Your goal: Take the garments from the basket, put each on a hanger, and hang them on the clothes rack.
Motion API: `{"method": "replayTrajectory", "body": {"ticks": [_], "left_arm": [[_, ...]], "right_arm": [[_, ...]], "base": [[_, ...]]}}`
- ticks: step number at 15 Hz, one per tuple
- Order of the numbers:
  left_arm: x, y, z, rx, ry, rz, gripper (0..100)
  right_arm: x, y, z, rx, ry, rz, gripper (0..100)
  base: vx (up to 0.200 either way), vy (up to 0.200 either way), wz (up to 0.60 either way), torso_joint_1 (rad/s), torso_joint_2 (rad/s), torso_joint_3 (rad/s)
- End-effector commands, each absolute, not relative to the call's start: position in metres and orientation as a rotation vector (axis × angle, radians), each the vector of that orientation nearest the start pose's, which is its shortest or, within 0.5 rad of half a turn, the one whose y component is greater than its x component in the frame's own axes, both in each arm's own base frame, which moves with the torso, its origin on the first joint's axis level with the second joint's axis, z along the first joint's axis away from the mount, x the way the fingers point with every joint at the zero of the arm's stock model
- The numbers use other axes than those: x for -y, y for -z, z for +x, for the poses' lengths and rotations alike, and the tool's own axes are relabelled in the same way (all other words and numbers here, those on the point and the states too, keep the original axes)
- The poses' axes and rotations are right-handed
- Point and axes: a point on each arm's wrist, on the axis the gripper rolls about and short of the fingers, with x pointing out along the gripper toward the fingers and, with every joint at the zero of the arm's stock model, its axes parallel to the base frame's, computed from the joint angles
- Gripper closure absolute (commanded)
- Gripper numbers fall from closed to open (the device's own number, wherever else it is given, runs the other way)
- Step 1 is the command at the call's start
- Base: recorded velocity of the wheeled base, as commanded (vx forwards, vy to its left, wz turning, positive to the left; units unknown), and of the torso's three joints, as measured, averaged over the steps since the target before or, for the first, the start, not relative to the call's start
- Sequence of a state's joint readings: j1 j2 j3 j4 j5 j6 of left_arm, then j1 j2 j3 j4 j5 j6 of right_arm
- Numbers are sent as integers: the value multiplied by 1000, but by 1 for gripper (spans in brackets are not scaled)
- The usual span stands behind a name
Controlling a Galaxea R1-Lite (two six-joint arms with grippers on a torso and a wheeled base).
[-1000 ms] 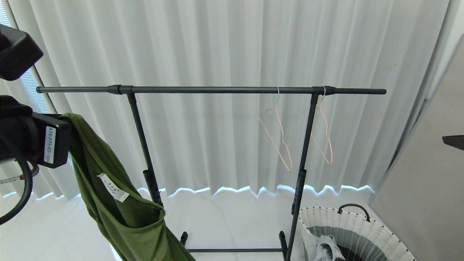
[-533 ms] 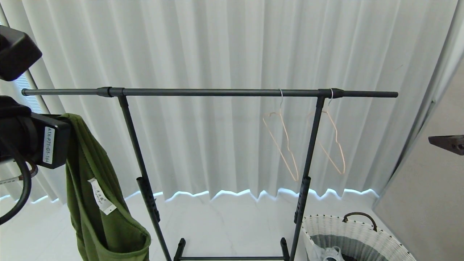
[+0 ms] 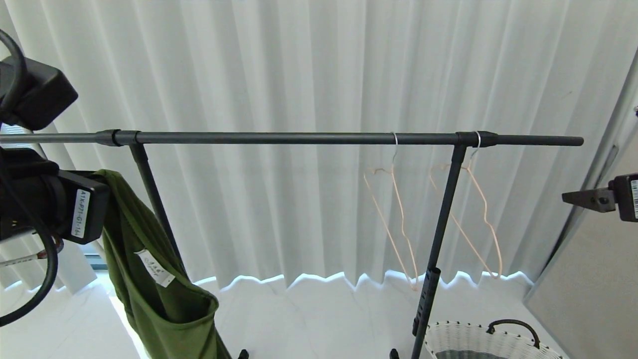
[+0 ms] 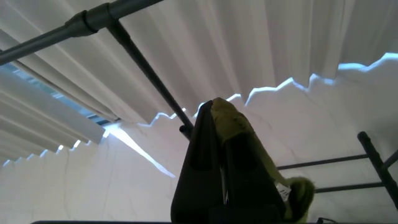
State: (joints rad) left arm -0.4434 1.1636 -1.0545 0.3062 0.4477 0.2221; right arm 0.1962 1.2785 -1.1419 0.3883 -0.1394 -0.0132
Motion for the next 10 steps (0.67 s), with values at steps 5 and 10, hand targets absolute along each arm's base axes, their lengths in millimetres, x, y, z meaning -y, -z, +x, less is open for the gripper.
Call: {"method": "replayTrajectory", "body": {"ticks": [5,10], "left_arm": [[57,-277,143,-418,41,419,100],[58,-276,145,-424,41,422,100]], "right_arm": [[-69,-244,226,-684,-90,-8,0],[-81,-216,270,-665,-30,-8,0]], "base": [[0,0,0,0,0,0],[0,0,0,0,0,0]]}}
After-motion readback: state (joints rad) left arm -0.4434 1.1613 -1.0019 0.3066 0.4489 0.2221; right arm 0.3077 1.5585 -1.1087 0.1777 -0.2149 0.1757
